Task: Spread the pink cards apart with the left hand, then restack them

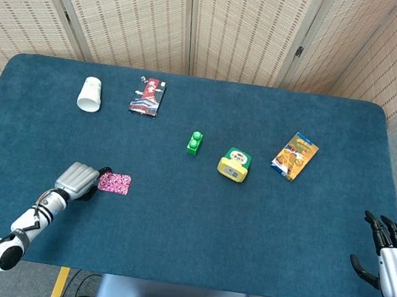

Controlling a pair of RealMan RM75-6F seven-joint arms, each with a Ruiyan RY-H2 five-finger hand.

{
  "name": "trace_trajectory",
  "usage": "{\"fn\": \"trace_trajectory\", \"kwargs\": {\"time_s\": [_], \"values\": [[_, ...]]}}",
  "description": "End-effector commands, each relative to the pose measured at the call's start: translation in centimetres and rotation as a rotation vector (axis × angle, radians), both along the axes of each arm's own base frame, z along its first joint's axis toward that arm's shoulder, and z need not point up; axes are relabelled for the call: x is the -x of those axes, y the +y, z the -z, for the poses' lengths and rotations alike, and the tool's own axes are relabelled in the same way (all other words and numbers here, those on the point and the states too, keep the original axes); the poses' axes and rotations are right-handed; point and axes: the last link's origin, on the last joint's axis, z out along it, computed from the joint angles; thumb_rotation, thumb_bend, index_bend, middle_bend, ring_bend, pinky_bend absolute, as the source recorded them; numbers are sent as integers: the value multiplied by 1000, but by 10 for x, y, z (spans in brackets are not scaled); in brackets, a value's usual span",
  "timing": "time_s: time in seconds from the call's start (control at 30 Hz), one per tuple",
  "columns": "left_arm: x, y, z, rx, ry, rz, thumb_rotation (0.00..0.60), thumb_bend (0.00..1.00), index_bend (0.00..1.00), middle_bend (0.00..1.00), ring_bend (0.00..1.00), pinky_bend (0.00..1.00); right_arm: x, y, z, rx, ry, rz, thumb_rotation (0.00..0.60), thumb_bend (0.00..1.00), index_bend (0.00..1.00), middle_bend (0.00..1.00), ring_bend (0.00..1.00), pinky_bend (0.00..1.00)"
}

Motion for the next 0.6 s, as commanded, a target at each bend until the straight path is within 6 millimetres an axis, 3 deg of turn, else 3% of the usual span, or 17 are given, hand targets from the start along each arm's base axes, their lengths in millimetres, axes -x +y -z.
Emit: {"fn": "trace_trajectory", "kwargs": {"time_s": [0.03,0.37,0.6], "values": [[0,0,2,12,12,-1,600,612,191,945,909,1000,0,0,0,1,1,1,600,327,31,227,103,119],[-1,-7,3,51,47,-2,600,612,219,945,909,1000,1,0,-1,3,1,3,600,327,31,227,103,119],[-6,-26,0,98,61,19,600,612,246,945,909,1000,2,0,0,2,0,13,600,328,34,227,103,119]]}}
